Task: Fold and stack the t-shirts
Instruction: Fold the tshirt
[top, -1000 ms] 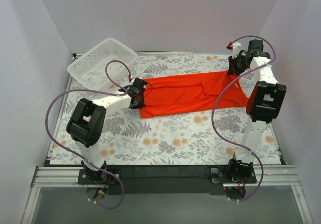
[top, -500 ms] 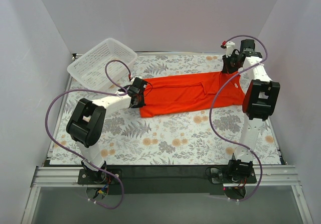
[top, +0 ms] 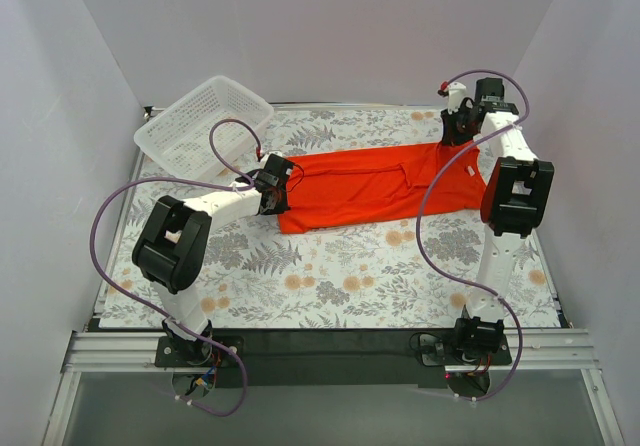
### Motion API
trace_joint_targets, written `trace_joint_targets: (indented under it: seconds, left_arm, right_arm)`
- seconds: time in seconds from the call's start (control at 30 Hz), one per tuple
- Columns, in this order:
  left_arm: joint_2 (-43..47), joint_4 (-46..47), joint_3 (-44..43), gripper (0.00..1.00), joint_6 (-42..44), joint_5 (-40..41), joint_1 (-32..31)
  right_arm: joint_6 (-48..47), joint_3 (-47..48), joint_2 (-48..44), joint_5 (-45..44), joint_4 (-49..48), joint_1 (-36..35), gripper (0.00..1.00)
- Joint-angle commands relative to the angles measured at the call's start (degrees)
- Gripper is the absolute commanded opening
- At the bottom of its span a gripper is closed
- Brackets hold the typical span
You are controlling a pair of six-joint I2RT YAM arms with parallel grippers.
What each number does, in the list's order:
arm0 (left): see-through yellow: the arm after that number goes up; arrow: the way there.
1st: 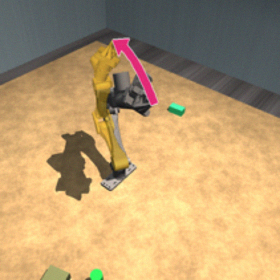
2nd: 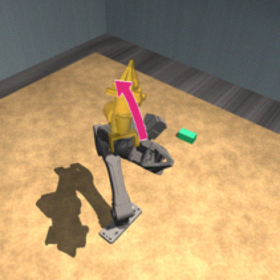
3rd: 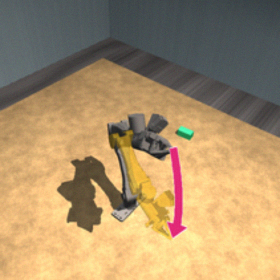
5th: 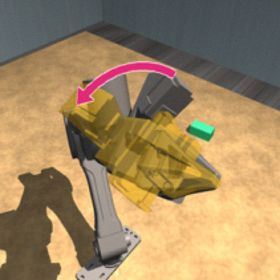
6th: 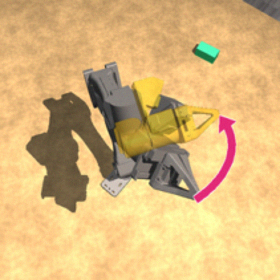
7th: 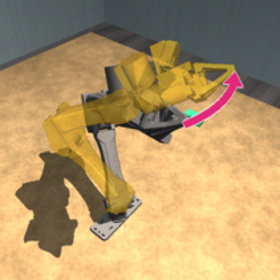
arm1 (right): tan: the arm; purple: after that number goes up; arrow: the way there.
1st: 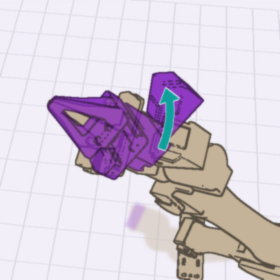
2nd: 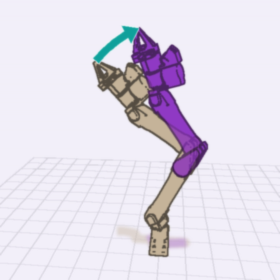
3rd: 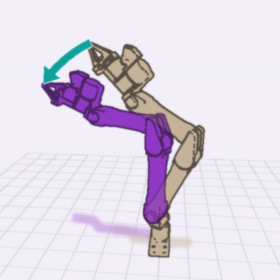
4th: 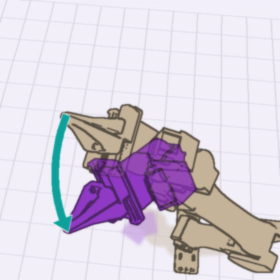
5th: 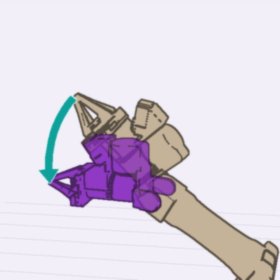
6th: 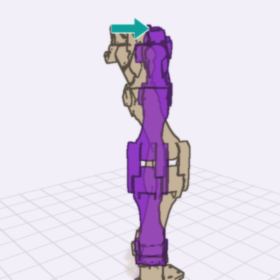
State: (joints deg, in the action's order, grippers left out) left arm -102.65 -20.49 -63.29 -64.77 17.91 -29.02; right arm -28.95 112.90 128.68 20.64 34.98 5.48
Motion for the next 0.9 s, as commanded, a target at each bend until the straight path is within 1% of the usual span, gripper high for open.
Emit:
trace_joint_targets:
  seconds: [0.0, 0.03, 0.07, 0.1, 0.17, 0.27, 0.33, 0.37, 0.4, 0.43, 0.47, 0.5, 0.53, 0.57, 0.6, 0.63, 0.67, 0.73, 0.83, 0.87]
  left_arm:
    - [1.8, 1.0, -1.8, 0.0, 0.6, 2.1, 0.5]
    - [1.8, 1.0, -1.8, 0.0, 0.6, 2.1, 0.5]
    - [1.5, 1.0, -2.0, 0.0, 0.7, 2.1, 0.5]
    - [1.3, 0.9, -2.1, 0.0, 0.6, 2.1, 0.5]
    - [1.1, 1.0, -2.2, 0.0, 0.5, 2.1, 0.5]
    - [1.1, 0.9, -2.4, 0.0, 0.4, 2.2, 0.5]
    - [1.3, 0.8, -2.7, 0.0, 0.3, 2.5, 0.5]
    - [1.5, 0.8, -2.9, 0.0, 0.4, 2.6, 0.5]
    - [1.7, 0.7, -3.2, 0.02, 0.5, 2.7, 0.5]
    - [1.8, 0.7, -3.3, 0.05, 0.7, 3.0, 0.5]
    - [1.8, 0.5, -3.6, 0.1, 0.9, 3.2, 0.5]
    - [2.4, 0.4, -3.9, 0.27, 1.1, 3.4, 0.5]
    - [2.8, 0.4, -4.1, 0.36, 1.1, 3.4, 0.5]
    - [3.4, 0.4, -4.3, 0.43, 1.3, 3.4, 0.5]
    - [4.2, 0.6, -4.4, 0.49, 1.3, 3.3, 0.5]
    - [6.0, 0.9, -4.3, 0.52, 1.6, 3.1, 0.5]
    - [7.4, 1.2, -4.3, 0.53, 1.8, 2.2, 0.5]
    - [9.7, 2.1, -3.9, 0.57, 2.5, 1.0, 0.5]
    - [15.0, 2.7, -2.6, 0.58, 3.2, -1.6, 0.5]
    - [17.8, 2.6, -1.3, 0.58, 3.5, -2.2, 0.5]
  right_arm:
    - [1.6, 3.2, 1.4, -1.7, -2.3, -0.6, 0.16]
    - [2.2, 3.5, 1.7, -2.4, -2.7, -0.9, 0.26]
    - [2.8, 4.4, 2.2, -3.5, -3.2, -1.1, 0.3]
    - [5.0, 4.9, 3.0, -4.3, -3.7, -1.3, 0.31]
    - [8.2, 6.7, 4.0, -7.8, -5.9, -1.8, 0.36]
    - [12.2, 8.2, 4.0, -8.5, -6.4, -1.9, 0.38]
    - [12.4, 6.3, 2.5, -7.6, -6.6, -1.8, 0.38]
    - [12.0, 4.6, 0.0, -7.1, -6.9, -1.7, 0.39]
    - [11.4, 1.4, -1.4, -6.3, -6.9, -1.6, 0.39]
    - [10.1, -0.8, -3.1, -3.4, -6.7, -1.3, 0.4]
    - [6.6, -3.1, -6.9, -1.4, -6.2, -1.0, 0.41]
    - [4.4, -8.8, -9.1, 0.8, -6.2, -0.6, 0.42]
    - [2.7, -11.4, -11.4, 3.1, -5.8, 0.3, 0.45]
    - [-0.9, -13.9, -15.5, 7.3, -5.4, 0.8, 0.46]
    - [-2.2, -16.7, -17.4, 8.7, -4.8, 1.2, 0.48]
    - [-3.1, -20.6, -19.2, 9.3, -4.4, 1.8, 0.5]
    - [-3.7, -22.5, -21.6, 9.3, -4.1, 2.2, 0.51]
    - [-3.4, -24.9, -22.9, 9.6, -3.1, 3.0, 0.51]
    - [1.2, -27.7, -22.9, 10.2, -3.0, 3.4, 0.5]
    - [2.8, -27.6, -21.4, 10.1, -3.0, 3.4, 0.5]
